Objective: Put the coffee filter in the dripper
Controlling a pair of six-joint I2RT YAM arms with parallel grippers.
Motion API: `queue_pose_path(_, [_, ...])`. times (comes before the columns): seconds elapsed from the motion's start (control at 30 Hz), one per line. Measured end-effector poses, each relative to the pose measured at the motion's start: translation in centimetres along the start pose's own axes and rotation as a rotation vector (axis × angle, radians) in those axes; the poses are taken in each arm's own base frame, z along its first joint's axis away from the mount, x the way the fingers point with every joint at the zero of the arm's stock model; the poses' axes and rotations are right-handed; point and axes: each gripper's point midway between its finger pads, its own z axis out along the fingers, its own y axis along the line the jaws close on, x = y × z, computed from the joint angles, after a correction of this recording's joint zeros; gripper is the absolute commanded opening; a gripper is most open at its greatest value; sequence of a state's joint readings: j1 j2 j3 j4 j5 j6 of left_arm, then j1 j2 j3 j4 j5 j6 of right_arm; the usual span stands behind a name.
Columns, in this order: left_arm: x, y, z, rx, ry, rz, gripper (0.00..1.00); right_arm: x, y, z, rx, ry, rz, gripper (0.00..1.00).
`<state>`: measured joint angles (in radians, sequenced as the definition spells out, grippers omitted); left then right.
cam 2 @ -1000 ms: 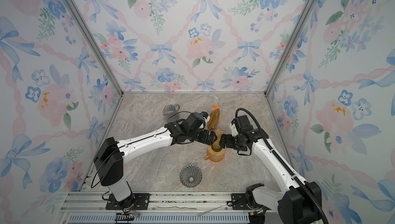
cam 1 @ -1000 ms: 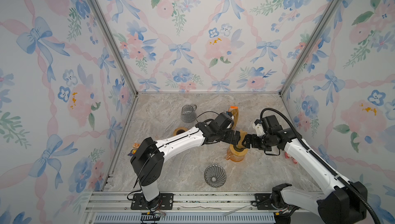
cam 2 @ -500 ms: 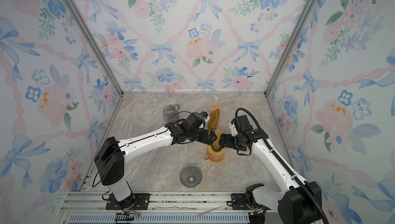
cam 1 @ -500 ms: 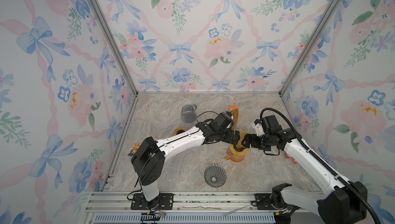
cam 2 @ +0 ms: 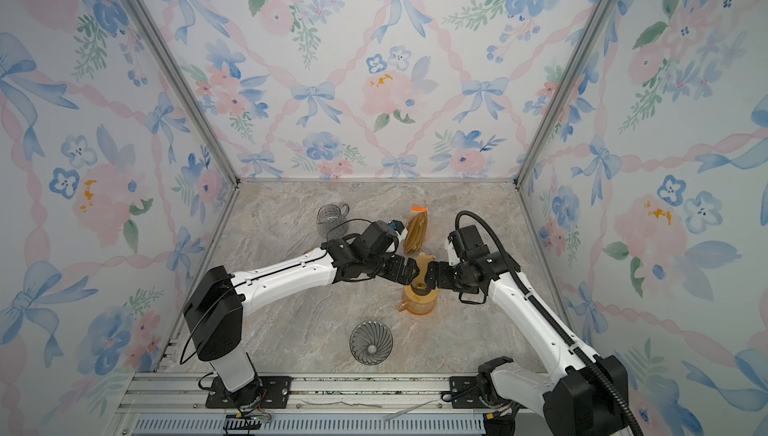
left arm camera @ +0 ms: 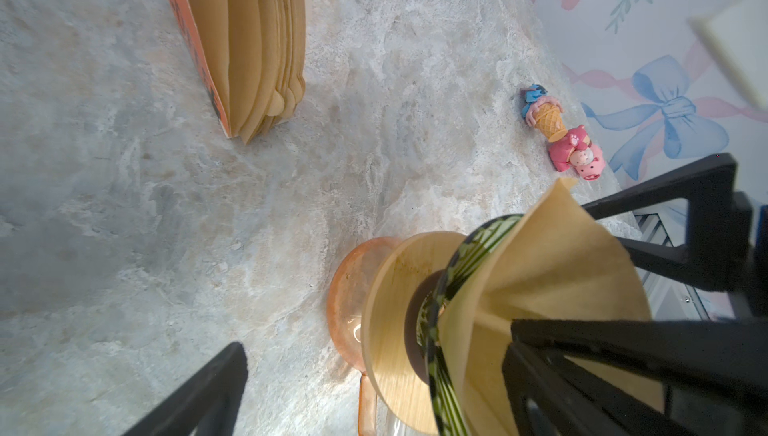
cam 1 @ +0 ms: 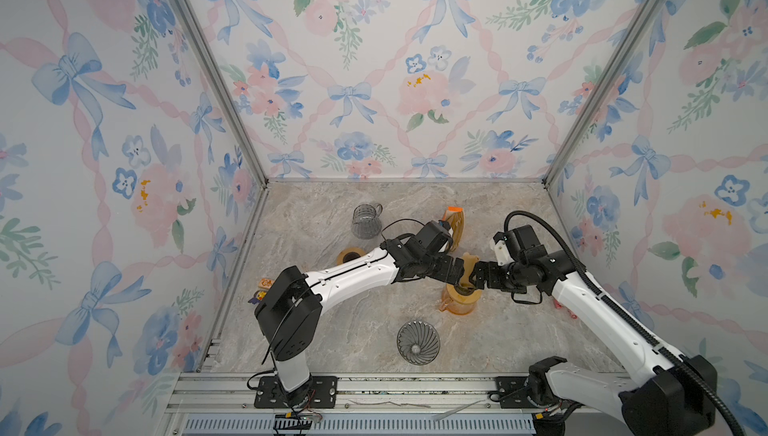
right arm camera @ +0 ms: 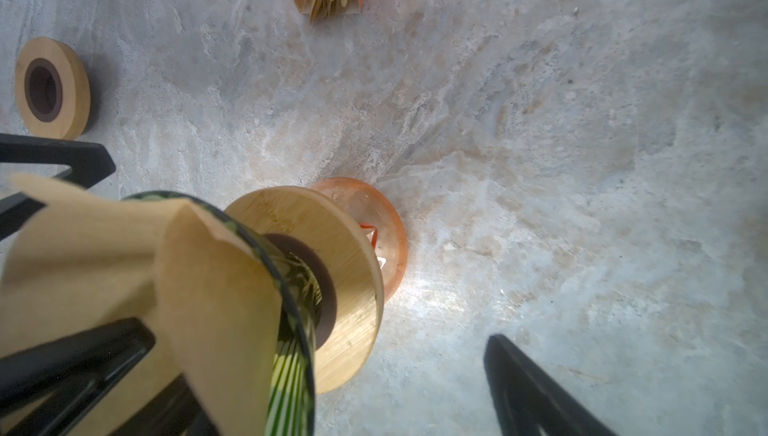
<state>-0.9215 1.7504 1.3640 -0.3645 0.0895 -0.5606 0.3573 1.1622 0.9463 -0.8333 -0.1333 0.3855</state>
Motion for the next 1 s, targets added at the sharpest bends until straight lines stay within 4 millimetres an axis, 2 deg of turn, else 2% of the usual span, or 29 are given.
queue_pose_path(0.3, [0.2, 0.7, 0.2, -0.012, 0.006, -0.009, 0.98, 0.1, -0.5, 0.9, 0.037, 0.025, 0.0, 0.94])
queue_pose_path(0.67, [0.4, 1.2, 0.2, -0.019, 0.011, -0.014, 0.98, 0.2, -1.5, 0.9, 0.098, 0.038, 0.002, 0.95])
queue_pose_path(1.0, [0.2, 0.5, -0.3, 0.01, 0.009, -0.001, 0.98, -0.3, -0.1, -0.3, 0.001, 0.035, 0.022, 0.96])
